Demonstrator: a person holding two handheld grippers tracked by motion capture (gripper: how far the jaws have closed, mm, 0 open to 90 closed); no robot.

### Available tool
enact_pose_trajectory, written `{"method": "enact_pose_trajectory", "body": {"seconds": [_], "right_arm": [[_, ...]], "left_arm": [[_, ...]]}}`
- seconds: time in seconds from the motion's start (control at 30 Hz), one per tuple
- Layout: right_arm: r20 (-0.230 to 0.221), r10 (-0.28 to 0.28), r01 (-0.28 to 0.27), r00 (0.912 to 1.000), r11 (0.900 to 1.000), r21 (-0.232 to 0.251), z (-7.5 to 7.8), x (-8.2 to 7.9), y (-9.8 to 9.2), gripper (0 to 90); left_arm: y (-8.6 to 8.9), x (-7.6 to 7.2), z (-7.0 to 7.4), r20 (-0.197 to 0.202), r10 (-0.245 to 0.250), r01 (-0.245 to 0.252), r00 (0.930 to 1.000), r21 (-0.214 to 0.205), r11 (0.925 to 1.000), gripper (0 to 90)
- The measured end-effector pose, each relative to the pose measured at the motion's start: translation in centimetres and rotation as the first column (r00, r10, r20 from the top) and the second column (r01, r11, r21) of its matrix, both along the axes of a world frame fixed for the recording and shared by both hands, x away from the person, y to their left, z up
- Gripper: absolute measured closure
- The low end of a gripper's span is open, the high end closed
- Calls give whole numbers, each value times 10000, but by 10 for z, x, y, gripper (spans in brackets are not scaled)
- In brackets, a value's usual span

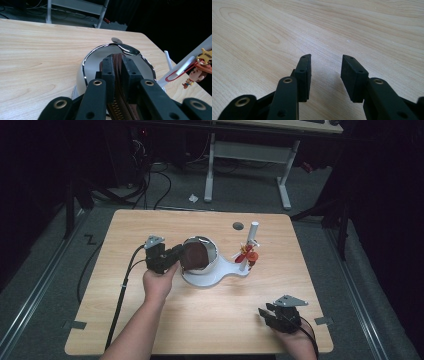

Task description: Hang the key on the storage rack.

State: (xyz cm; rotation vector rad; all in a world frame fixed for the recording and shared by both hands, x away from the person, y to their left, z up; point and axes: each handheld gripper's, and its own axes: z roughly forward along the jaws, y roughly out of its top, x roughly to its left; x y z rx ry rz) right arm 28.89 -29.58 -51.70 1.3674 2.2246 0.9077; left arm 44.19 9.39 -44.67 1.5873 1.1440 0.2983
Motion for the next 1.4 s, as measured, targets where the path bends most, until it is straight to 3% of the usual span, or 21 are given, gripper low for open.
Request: {"method": "enact_pose_trajectory", "body": {"seconds": [0.33,0.6,1.03,1.4], "right_arm": [[29,41,-41,10000,10000,-12,0,1,-1,608],[7,52,-52,10000,10000,-32,0,1,0,608],[9,123,-123,9999,9999,-113,0,2,2,608],[57,117,-117,9999,9999,-116,1,1,2,608]], "left_arm": [[-10,9,-6,109,90,-92,9999,206,9997,801],[-9,9,-4,114,38,-42,9999,335,9994,667],[-12,-2,-1,278,-387,361,9989,900,9953,596],[-5,-20,1,449,-710,642,9965,1380,9883,551]]}}
